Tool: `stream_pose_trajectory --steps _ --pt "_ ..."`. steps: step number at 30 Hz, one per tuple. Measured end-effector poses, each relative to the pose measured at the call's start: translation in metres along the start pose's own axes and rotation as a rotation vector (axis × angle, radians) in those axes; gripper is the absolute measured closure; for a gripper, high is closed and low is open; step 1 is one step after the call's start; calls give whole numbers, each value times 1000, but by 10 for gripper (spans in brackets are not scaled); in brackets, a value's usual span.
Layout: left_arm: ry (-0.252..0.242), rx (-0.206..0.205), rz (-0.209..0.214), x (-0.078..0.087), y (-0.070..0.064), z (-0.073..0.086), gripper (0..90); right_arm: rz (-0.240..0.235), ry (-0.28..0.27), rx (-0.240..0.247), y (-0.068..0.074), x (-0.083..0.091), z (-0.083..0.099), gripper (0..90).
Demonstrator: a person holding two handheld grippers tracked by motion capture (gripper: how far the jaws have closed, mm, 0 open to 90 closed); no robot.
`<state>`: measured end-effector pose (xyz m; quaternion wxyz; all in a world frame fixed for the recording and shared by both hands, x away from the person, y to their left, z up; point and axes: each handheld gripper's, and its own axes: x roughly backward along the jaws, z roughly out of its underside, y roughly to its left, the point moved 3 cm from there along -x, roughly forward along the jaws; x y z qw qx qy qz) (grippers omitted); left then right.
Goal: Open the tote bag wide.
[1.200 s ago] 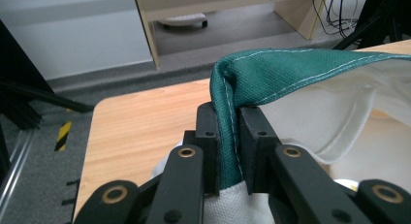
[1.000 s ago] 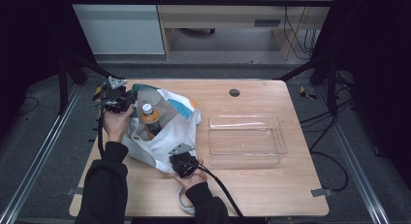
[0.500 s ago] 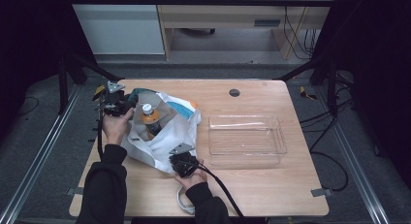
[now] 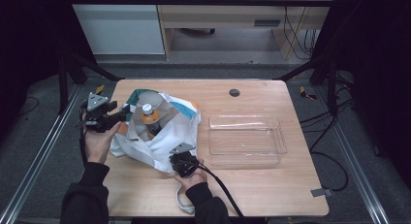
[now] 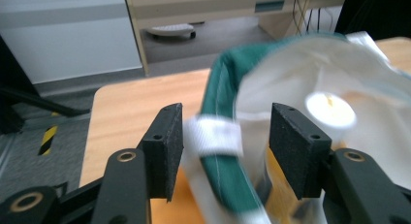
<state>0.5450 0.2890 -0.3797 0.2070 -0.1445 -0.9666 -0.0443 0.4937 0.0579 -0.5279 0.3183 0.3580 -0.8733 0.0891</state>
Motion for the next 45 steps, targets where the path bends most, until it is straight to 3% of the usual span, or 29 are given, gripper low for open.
stream_pose_trajectory --steps 7,13,19,23,28,36,41,45 --pt "37 -68 0 17 -15 28 482 4 0 -6 0 0 0 900" --pt "81 -66 -4 14 -17 46 509 4 -3 -2 0 -1 -1 882" --pt "130 -56 -13 6 -15 60 622 10 -10 -5 1 -1 -2 850" --pt "157 -39 4 3 -11 65 722 0 -50 -2 1 4 -6 827" --pt "165 -41 2 2 -9 67 826 14 -145 -1 -4 24 -23 784" --pt "168 -47 8 1 -9 67 879 113 -303 -17 -24 66 -61 650" --pt "169 -44 15 2 -7 67 882 190 -342 -38 -40 80 -71 556" --pt "167 -44 15 2 -7 67 882 241 -314 -57 -50 78 -69 514"
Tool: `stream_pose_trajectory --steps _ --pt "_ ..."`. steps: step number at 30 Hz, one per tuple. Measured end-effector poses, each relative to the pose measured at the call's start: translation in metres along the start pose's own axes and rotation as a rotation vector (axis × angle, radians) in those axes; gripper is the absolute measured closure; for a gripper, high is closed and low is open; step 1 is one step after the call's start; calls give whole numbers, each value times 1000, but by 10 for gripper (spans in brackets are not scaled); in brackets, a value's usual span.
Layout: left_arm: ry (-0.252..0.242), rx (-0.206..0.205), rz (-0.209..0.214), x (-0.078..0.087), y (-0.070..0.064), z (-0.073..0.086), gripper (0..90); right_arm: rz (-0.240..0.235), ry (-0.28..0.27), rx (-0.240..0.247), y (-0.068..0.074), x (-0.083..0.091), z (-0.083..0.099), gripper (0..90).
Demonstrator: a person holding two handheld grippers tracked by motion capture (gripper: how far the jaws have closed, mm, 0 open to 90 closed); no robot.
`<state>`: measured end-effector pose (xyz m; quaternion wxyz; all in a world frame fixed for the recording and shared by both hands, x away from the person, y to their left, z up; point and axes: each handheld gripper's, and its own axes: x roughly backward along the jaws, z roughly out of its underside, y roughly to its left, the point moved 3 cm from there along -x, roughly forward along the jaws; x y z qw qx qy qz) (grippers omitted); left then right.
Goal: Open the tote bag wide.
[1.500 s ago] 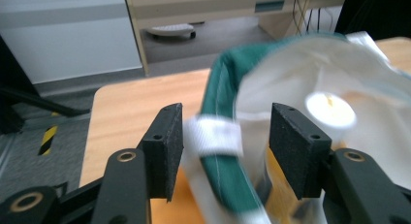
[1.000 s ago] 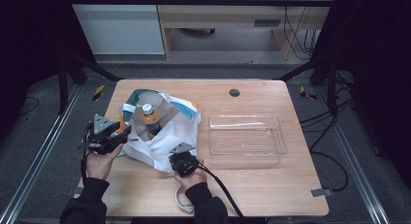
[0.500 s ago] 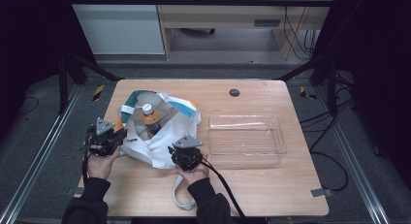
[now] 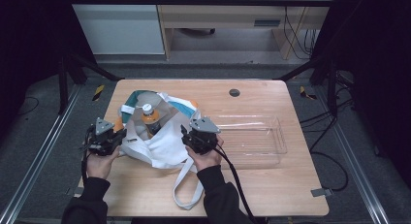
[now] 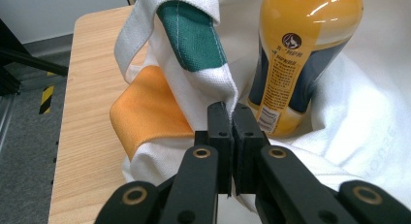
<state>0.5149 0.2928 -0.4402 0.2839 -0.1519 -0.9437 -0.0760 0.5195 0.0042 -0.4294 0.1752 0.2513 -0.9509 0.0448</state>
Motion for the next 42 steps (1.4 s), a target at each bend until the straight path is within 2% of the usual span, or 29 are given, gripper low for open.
stream_pose_trajectory --steps 4,8,13,15,17,20,25,27,31,36,39,42 --pt "-3 3 2 0 1 0 882 23 56 -12 -3 -10 8 535" --pt "-2 2 3 1 2 0 883 48 91 -3 -4 -19 14 573" --pt "-6 7 7 1 2 0 883 76 138 -4 -6 -28 20 703" --pt "-8 7 10 2 2 -1 883 76 163 -20 -7 -30 21 777" --pt "-9 5 9 2 2 -1 884 82 166 -19 -7 -29 20 876" --pt "-13 5 11 4 3 -3 884 81 147 -27 -7 -26 17 890" --pt "-53 34 20 11 6 -12 885 69 110 -52 -11 -24 7 892" --pt "-60 39 12 10 8 -15 885 63 96 -58 -11 -25 2 892" --pt "-46 59 -5 5 14 -16 885 71 85 -54 -9 -29 -9 891" --pt "-1 60 -39 -8 16 -10 885 90 132 -47 -7 -40 -11 891" --pt "39 37 -60 -15 15 -5 885 99 169 -51 -6 -47 -7 891" --pt "76 29 -63 -21 15 -1 886 107 202 -34 -5 -52 -2 891"
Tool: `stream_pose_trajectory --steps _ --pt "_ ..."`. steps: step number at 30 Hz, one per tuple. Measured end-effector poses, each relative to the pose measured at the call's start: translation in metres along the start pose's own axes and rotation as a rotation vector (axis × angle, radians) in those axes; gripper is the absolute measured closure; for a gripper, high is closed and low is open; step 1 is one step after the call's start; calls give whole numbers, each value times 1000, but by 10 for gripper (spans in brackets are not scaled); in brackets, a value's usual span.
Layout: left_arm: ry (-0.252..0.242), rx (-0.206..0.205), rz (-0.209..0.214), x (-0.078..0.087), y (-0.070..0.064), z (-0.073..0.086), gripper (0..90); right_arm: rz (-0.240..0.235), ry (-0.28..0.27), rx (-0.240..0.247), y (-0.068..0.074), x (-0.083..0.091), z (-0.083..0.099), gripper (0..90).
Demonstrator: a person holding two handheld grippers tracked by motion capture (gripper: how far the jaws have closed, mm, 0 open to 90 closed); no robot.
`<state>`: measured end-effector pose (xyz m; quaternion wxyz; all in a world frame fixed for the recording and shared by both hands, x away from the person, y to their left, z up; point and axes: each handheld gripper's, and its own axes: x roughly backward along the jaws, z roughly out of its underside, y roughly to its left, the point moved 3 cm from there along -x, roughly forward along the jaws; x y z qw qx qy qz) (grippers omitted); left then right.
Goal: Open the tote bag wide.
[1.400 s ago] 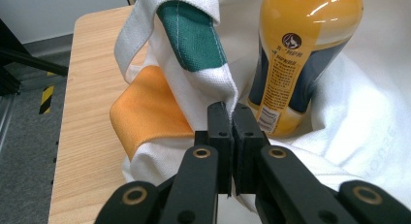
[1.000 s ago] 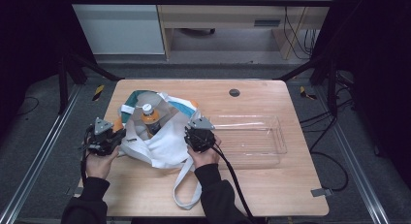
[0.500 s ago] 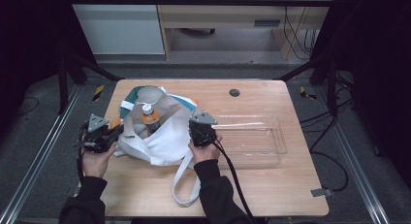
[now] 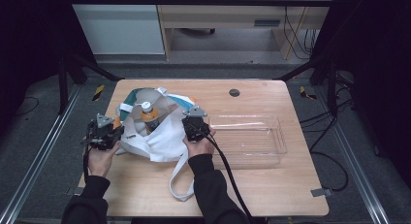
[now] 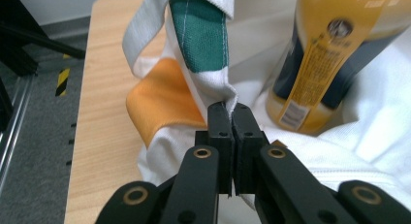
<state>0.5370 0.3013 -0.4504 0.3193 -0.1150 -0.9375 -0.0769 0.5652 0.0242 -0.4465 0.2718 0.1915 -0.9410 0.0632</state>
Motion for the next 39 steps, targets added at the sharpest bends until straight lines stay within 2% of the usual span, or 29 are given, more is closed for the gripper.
stream_pose_trajectory --steps 3,6,8,10,12,15,18,19,21,25,28,31,35,39 --pt "18 5 2 -4 2 4 886 1 22 -9 -1 -4 4 891" --pt "16 16 16 -5 3 4 886 -1 39 -5 -2 -6 7 889" --pt "3 10 16 -4 2 4 883 -5 42 -6 -1 -7 9 883" --pt "-16 15 20 -1 2 4 852 -19 32 -16 -1 -7 10 824" --pt "-40 24 32 3 3 2 764 -25 3 -10 -1 -3 8 731" --pt "-101 26 36 17 3 -2 628 -41 -64 -3 -3 8 2 658" --pt "-164 33 42 33 3 -6 545 -84 -135 -15 -4 21 -4 599" --pt "-184 35 49 38 2 -8 535 -92 -145 -16 -4 26 -5 581" --pt "-220 31 50 47 2 -10 513 -137 -174 -14 -3 33 -6 532" --pt "-257 46 71 58 3 -12 489 -189 -188 18 1 43 -4 459" --pt "-270 34 78 61 2 -12 485 -221 -214 22 0 50 -3 414" --pt "-272 25 100 63 -1 -13 458 -239 -221 42 -4 57 -1 353" --pt "-274 0 101 63 -5 -13 446 -223 -216 71 -16 65 3 297" --pt "-282 -5 115 62 -9 -12 431 -217 -217 60 -34 75 6 261"
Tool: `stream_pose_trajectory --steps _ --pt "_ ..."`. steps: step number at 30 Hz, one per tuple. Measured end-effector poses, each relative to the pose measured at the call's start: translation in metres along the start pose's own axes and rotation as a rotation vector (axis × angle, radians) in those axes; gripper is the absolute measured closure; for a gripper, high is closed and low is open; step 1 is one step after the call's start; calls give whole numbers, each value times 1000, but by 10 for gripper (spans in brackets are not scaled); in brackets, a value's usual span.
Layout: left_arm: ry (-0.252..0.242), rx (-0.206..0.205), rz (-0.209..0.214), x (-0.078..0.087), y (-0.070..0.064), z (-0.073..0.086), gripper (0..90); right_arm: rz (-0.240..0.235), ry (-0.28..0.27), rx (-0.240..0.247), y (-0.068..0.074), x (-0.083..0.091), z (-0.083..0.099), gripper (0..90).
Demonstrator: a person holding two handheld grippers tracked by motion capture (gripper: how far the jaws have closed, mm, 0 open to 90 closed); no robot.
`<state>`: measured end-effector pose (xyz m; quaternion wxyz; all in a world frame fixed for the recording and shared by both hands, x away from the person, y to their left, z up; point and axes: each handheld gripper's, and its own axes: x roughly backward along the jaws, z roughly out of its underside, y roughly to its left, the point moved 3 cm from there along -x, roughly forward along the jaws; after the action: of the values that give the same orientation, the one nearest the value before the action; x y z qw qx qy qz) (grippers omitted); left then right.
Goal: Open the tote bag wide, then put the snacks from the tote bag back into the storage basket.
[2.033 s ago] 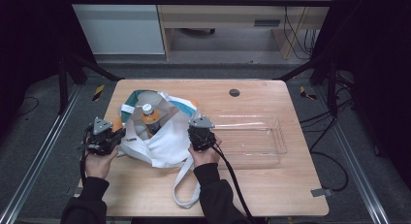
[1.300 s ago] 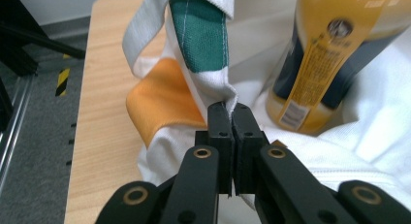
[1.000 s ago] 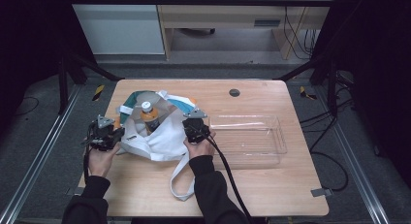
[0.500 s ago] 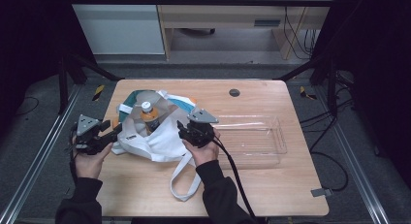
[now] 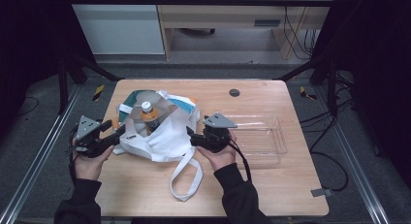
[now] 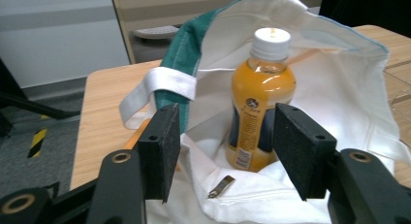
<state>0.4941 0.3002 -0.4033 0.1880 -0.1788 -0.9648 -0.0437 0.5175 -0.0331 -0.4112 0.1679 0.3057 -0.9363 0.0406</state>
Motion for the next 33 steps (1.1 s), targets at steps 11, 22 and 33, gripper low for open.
stream_pose_trajectory --steps 11,22,33 --pt "3 -22 42 -2 -19 -3 394 9 6 -2 -38 38 13 202" --pt "12 -52 62 -5 -35 -6 370 42 40 5 -71 73 39 176" --pt "-1 -62 71 -9 -42 -17 363 56 29 -20 -95 107 57 174"
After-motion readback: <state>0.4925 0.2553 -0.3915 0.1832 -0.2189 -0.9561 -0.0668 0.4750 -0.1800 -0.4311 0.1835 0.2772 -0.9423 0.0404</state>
